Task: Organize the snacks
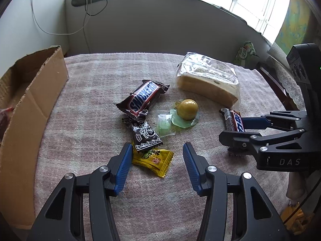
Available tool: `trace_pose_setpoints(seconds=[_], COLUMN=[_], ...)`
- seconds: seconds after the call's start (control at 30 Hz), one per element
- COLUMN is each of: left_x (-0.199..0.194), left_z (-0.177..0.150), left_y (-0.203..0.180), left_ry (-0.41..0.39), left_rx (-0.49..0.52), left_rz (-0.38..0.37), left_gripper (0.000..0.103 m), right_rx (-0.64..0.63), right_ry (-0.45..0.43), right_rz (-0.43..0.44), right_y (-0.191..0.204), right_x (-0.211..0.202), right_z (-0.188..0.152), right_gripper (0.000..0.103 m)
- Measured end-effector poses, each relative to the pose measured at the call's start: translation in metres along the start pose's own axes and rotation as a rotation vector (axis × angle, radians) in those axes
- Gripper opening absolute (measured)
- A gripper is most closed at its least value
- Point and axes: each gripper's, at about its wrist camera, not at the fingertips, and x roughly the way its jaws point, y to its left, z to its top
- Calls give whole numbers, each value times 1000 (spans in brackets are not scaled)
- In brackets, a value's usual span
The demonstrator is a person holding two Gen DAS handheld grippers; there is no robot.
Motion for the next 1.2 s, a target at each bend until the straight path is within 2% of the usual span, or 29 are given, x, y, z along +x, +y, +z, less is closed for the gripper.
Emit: trace_pose_setpoints(seconds=[0.07,0.13,0.2,0.33,0.5,0.73,0.97,1.07,1.2], left_x=[2,4,3,1,-1,-12,-17,-19,-23], left_z=[0,1,1,-3,-5,-15,-20,-22,-23], left_y=[-2,-3,0,-1,-1,11,15,16,21], left_ry=[1,1,4,4,7,17,14,8,-3], left_rx=[19,34,44,88,97,74,61,58,21], left_rz=[27,51,55,57,48,18,26,37,24], left_gripper=[48,38,33,31,29,28,27,24,22], right_rx=[-11,-21,-25,-46,-63,-57,-66,-67,-55], right_ry=[-1,-1,1,3,9,14,10,6,-2], right_rz=[-7,-11,-5,-7,-9,2,-12,-8,0], right_y=[0,1,-1,-2,-2,-9,-5,-6,-9], right_x=[0,0,0,-1,-3,-9,-9,-10,-13], right_z=[0,0,-1,-3,-8,-12,-12,-14,-16], right_gripper=[56,53,51,47,35,32,31,31,31])
